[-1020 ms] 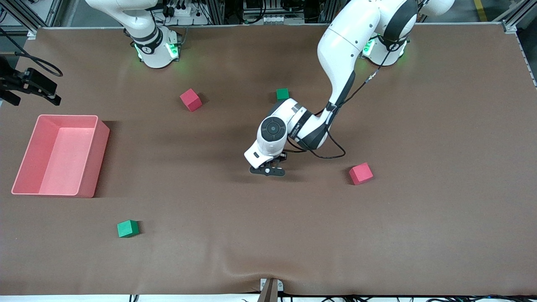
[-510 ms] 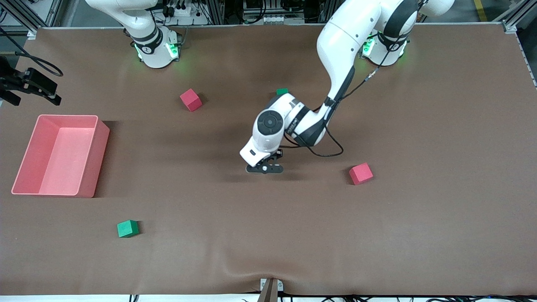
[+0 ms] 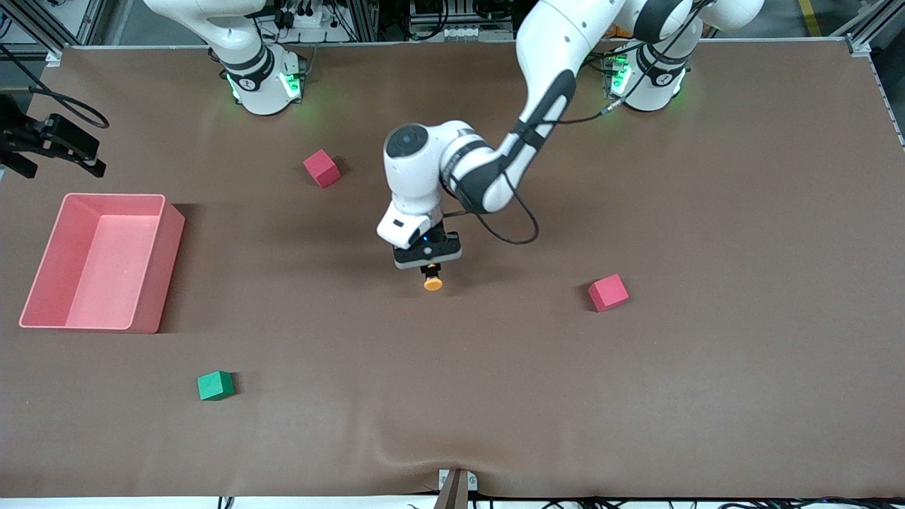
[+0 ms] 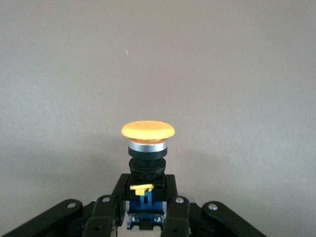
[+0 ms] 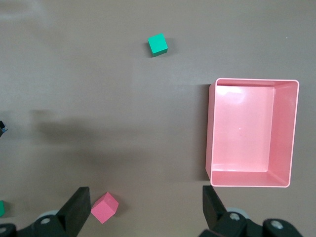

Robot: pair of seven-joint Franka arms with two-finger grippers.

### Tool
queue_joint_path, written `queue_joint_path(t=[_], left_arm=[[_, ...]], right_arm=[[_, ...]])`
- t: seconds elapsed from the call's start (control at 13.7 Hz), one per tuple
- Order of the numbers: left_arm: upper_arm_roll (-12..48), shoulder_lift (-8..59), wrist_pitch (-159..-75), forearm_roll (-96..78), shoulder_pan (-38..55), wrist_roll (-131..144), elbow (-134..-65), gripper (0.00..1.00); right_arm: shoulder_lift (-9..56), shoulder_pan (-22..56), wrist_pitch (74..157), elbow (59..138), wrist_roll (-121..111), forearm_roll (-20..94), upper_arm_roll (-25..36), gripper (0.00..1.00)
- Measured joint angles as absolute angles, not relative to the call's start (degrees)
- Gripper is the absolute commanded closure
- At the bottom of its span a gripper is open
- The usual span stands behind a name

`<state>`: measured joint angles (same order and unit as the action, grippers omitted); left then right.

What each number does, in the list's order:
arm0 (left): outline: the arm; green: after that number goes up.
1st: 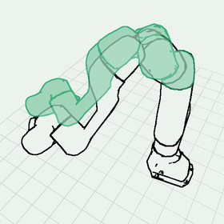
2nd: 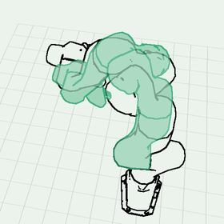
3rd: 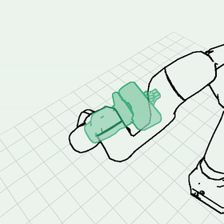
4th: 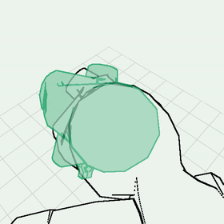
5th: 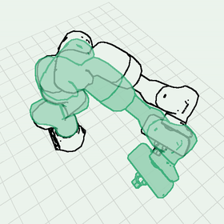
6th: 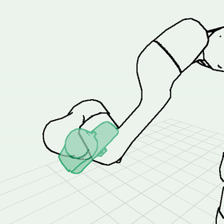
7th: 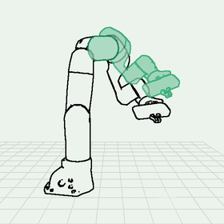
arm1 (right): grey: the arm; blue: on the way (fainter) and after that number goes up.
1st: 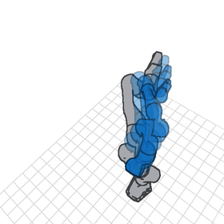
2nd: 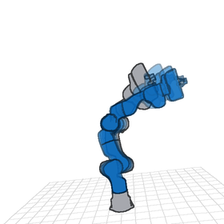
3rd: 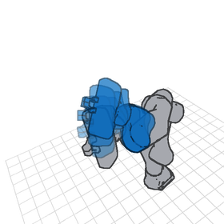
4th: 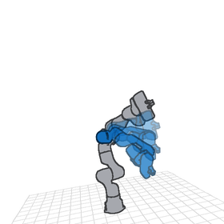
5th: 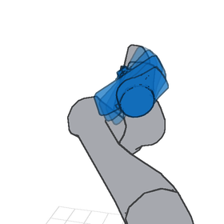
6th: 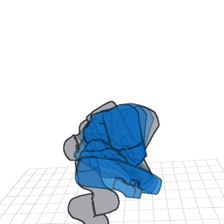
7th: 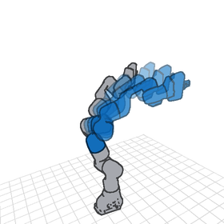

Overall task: Place and upright button with both arms
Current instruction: 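Lift the button and turn it cap-up with the left gripper, then lower the button base-first onto the table with the left gripper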

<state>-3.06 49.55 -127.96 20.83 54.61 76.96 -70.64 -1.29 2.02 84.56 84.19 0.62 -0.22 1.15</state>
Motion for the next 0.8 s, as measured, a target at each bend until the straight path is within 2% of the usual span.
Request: queue_joint_path(t=[0.44, 0.8], left_arm=[[-3.55, 52.03, -128.3, 53.95, 57.01, 101.49, -71.61, 1.0], [-3.64, 55.09, -128.99, 71.74, 57.25, 110.14, -72.32, 1.0]], right_arm=[[-1.29, 1.99, 84.44, 84.18, -0.97, -0.23, 1.32, 0.0], [-1.28, 1.96, 84.29, 84.18, -2.41, -0.23, 1.5, 0.0]])
